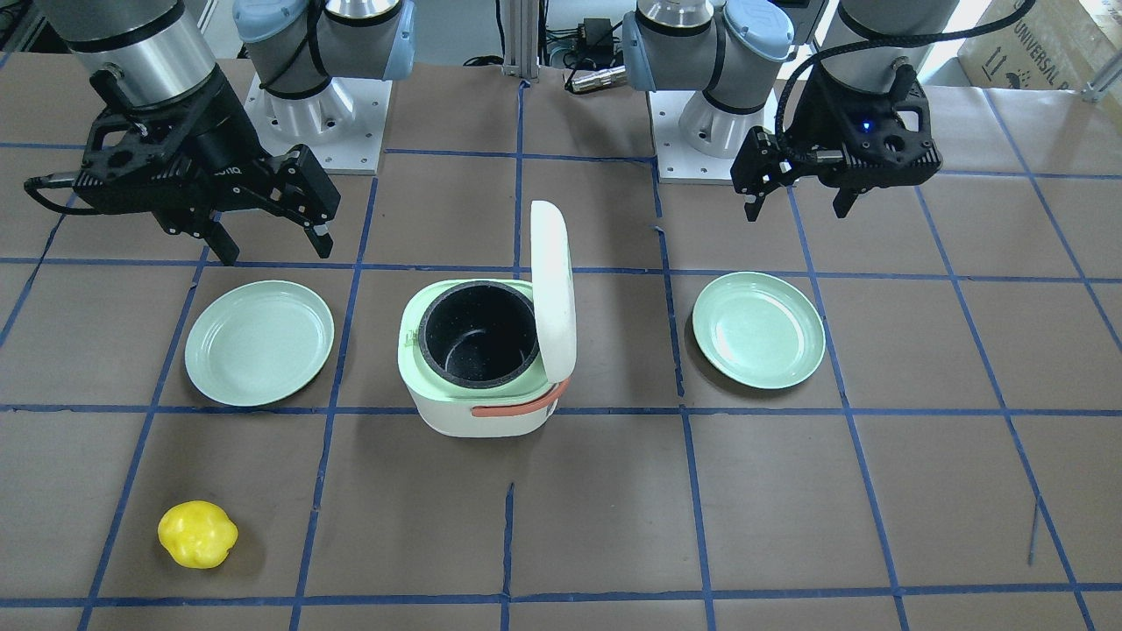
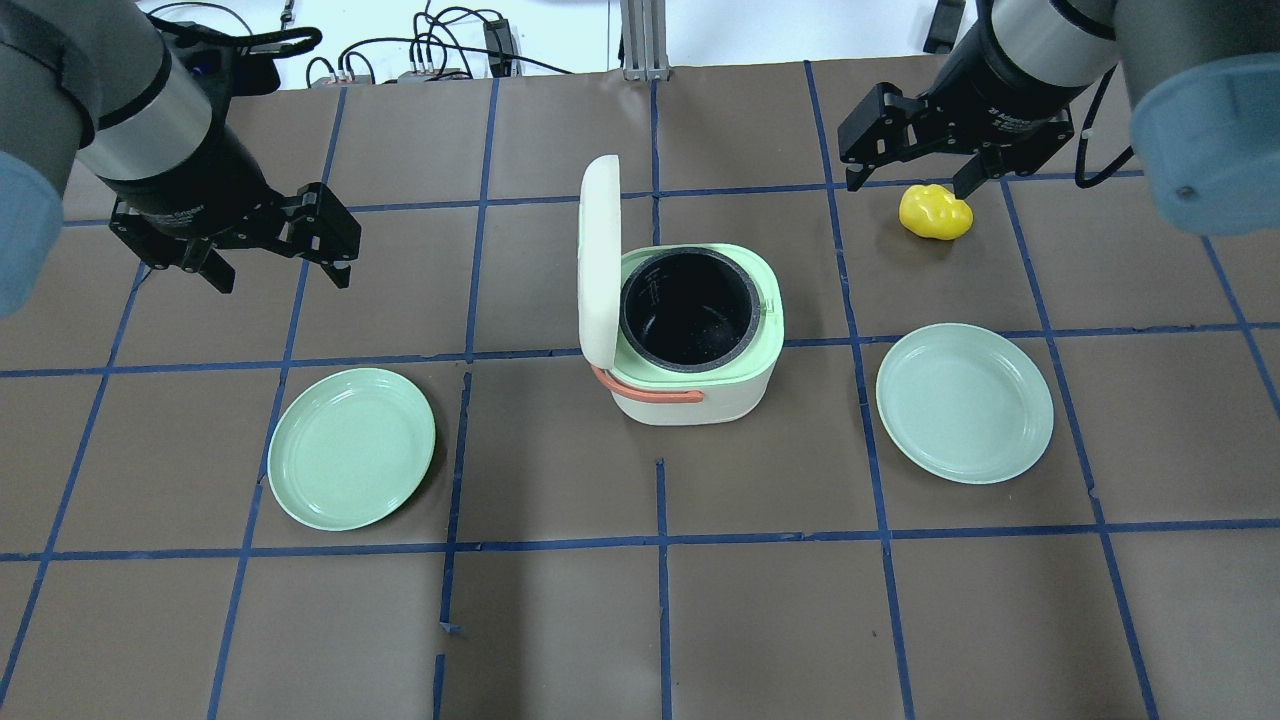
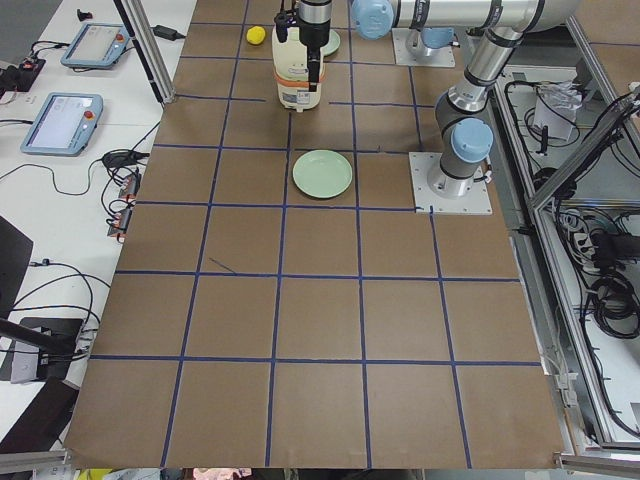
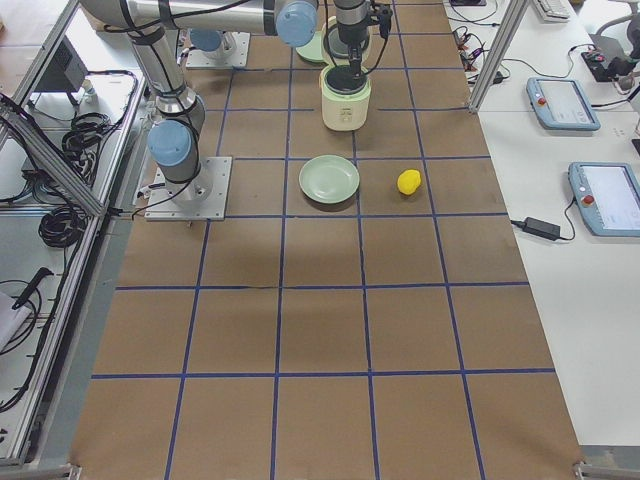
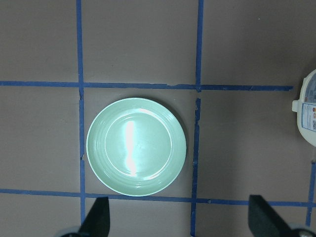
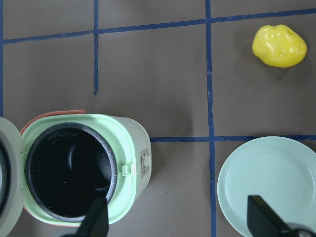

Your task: Press rice cooker button

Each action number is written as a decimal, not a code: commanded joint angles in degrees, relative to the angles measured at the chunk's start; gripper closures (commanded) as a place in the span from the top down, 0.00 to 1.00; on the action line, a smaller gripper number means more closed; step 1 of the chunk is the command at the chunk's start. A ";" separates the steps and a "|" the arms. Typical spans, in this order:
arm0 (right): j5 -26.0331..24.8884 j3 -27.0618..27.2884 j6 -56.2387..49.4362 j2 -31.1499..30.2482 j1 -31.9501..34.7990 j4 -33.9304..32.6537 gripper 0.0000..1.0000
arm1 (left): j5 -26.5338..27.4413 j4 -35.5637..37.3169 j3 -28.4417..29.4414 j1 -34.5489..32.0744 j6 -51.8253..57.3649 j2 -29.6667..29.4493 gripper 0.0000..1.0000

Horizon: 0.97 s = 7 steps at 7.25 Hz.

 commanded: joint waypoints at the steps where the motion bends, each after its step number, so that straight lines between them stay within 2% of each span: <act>1: -0.17 0.48 -0.07 -0.03 0.07 0.44 1.00 | 0.00 0.06 0.00 0.00 0.00 0.00 1.00; 4: -0.87 -0.05 -0.25 -0.29 -0.02 7.81 1.00 | 0.00 0.06 0.00 0.00 0.00 0.00 1.00; 7: -7.98 -0.14 -0.33 -0.29 -0.02 8.10 0.99 | 0.00 -0.03 0.00 0.00 0.00 -0.09 1.00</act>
